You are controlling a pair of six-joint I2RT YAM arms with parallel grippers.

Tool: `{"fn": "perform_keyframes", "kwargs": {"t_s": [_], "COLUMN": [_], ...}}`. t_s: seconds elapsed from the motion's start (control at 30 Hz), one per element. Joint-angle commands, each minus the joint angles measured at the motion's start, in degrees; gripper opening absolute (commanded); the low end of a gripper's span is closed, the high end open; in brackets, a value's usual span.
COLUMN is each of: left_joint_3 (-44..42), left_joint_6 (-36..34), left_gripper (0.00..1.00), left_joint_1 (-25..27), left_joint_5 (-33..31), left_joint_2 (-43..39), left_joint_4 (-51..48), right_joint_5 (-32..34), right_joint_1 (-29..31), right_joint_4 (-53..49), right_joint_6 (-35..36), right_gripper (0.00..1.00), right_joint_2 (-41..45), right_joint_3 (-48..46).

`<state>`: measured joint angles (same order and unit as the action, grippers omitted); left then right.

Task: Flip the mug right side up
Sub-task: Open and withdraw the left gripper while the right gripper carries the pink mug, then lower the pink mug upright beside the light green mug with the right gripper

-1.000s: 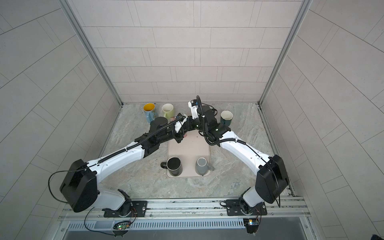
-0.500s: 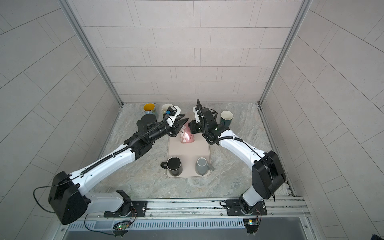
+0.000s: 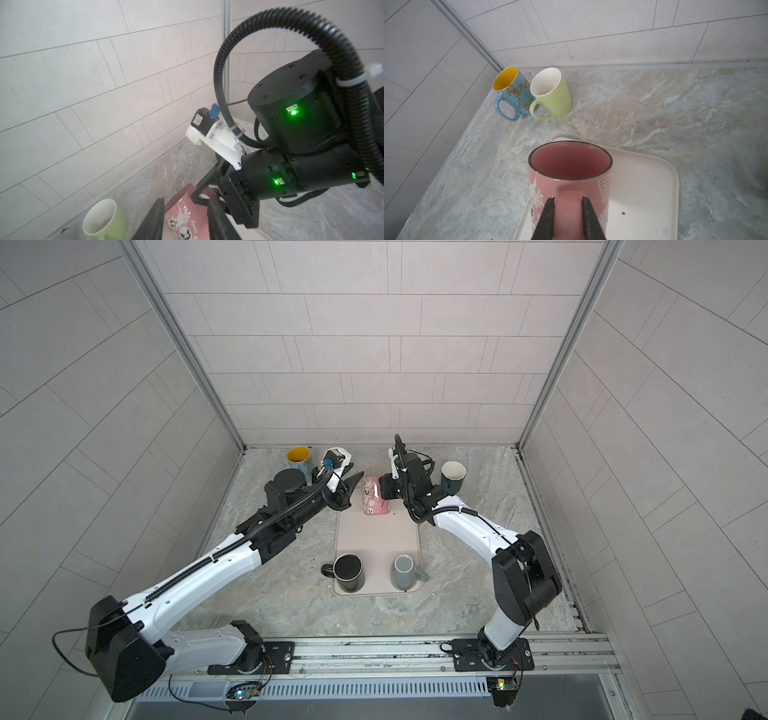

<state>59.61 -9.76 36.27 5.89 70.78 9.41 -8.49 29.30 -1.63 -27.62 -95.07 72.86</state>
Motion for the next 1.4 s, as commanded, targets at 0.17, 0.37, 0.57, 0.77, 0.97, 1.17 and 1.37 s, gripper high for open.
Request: {"fn": "perform_keyframes", "kwargs": {"t_s": [0.17, 0.37, 0.57, 0.77, 0.97, 1.17, 1.37], "left_joint_3": [3.3, 3.0, 3.1, 3.3, 3.4, 2.7, 1.7], "left_joint_6": [12.3, 15.8, 20.7, 24.1, 24.7, 24.9, 25.0], "left_gripper": [0.46, 0.46, 0.48, 0.48, 0.49, 0.49, 0.49], "left_joint_1": [-9.6, -13.9, -17.3, -19.8, -20.5, -20.9, -21.2], "left_joint_5": [4.6, 8.0, 12.5, 15.5, 16.4, 16.6, 15.9], "left_joint_2": [-0.5, 0.0, 2.1, 3.7, 3.5, 3.0, 2.8], "left_joint_4": [-6.1, -6.1, -5.2, -4.3, -4.7, -5.4, -4.9], "right_joint_5": [2.2, 2.9, 6.2, 6.8, 9.3, 10.4, 12.3], "right_joint_1": [-0.8, -0.9, -0.9, -1.1, -1.1, -1.1, -1.1], "right_joint_4": [21.5, 31.4, 37.2, 41.0, 45.2, 47.3, 48.5], "right_joint_6": [4.6, 6.5, 10.3, 10.9, 11.7, 12.9, 15.3], "right_gripper": [0.00, 0.00, 0.00, 0.00, 0.00, 0.00, 0.00], "right_joint_2": [-7.9, -14.4, -20.0, -25.3, -28.0, -30.5, -32.4], "right_joint_3": [7.3, 10.4, 12.7, 15.6, 15.7, 16.6, 16.9]}}
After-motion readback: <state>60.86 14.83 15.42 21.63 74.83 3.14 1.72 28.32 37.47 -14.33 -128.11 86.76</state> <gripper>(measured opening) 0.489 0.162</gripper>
